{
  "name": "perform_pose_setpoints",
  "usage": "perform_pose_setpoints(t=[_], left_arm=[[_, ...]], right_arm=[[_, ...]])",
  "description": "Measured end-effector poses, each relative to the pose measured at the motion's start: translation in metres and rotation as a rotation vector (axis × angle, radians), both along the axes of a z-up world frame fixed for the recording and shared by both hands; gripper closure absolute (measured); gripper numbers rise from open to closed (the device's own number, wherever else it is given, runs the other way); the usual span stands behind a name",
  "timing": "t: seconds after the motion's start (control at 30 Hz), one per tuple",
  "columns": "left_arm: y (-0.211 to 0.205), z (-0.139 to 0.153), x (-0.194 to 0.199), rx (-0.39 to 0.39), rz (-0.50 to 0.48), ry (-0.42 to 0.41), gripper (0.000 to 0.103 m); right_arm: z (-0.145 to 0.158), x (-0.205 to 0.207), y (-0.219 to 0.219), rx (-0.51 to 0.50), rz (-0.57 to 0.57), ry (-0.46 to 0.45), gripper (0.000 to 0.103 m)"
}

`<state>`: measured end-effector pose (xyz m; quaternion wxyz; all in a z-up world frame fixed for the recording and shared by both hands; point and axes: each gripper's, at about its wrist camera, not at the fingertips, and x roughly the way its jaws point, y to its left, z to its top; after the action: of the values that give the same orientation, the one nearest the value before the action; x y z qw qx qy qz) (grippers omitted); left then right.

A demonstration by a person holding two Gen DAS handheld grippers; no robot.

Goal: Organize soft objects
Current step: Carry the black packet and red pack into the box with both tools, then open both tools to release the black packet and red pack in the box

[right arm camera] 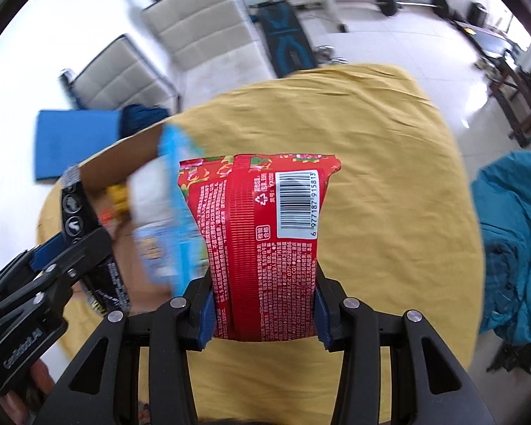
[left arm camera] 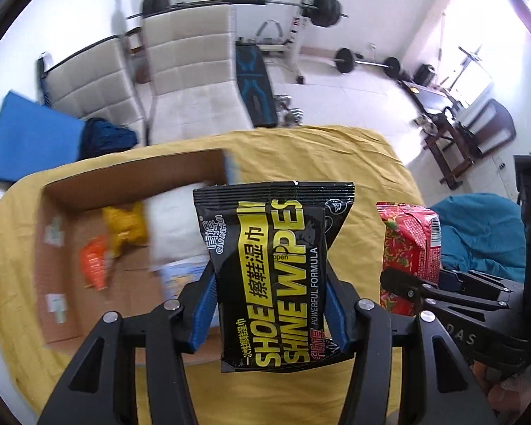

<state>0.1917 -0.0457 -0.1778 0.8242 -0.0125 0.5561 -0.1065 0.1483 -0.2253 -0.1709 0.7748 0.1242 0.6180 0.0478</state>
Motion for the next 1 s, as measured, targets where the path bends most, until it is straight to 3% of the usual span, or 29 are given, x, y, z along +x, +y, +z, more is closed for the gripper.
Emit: perform_pose_setpoints(t=[0.23,0.47,0.73,1.0], left_arm=[[0.117,-0.009,-0.006,0.022,0.112,0.081,0.053],[0.207,-0.081,0.010,0.021,0.203,0.281,0.053],[0.243,-0.149,0.034,-0.002,0.199,0.402,0.052],[0.237,-0.184,0.042,0.013,0.145,0.476,0.052]], right_arm=[[-0.012,0.002,0.128,0.063,0.133,0.029,0.056],[-0.074,0.017,0.222,0.064,0.214,0.100,0.056],[-0.146,0.029,0.266,0.040,0.248,0.197,0.056],[-0.195,0.037,0.288,0.001,0.258,0.281,0.056]])
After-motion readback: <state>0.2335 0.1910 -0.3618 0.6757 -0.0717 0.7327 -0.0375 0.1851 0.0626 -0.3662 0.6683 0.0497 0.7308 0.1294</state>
